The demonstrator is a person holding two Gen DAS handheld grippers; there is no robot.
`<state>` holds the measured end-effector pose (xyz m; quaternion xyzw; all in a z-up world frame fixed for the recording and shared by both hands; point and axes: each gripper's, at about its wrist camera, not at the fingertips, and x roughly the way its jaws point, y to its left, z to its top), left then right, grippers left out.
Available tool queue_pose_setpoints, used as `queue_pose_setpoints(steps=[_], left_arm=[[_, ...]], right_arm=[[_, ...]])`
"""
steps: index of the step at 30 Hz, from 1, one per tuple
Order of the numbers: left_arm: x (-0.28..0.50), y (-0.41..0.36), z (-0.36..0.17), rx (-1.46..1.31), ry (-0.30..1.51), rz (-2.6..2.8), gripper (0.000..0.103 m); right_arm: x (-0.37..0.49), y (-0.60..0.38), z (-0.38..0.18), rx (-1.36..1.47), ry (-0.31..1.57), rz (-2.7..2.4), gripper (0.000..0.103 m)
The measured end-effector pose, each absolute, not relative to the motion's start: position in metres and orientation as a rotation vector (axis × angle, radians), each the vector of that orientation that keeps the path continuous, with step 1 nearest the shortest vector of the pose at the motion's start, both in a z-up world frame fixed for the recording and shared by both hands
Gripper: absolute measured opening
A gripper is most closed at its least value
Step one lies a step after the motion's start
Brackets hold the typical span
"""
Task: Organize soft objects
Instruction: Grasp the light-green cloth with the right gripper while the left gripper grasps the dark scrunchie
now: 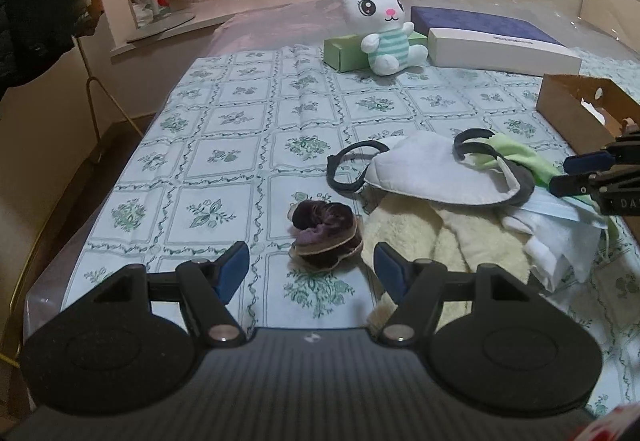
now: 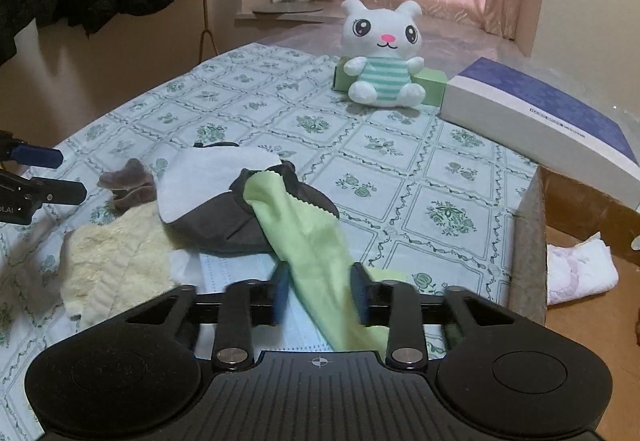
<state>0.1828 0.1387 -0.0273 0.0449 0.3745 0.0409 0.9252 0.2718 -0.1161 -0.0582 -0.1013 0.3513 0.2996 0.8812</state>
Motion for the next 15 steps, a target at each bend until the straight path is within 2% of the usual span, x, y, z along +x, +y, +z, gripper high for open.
queue_pose_setpoints(steps=[2, 3, 11, 15], left_arm=[[0.187, 0.139, -0.03, 0.097, 0.766, 0.075, 0.066], [0.189, 0.14, -0.031, 0.098, 0.769, 0.072, 0.066], [0.203, 0.142, -0.041, 0.121, 0.771, 0.046, 0.065], [0.211, 0.142, -0.047, 0.136, 0.776, 0.029, 0.059]], right_arm=[[0.276, -0.117, -0.059, -0.199, 0.737, 0.631, 0.005], [0.277, -0.119, -0.058, -0.192, 0.734, 0.628, 0.003], [0.283, -0.15, -0.036, -0.055, 0.651, 0.534, 0.001], [0.285, -0.17, -0.02, 0.025, 0.618, 0.494, 0.001]])
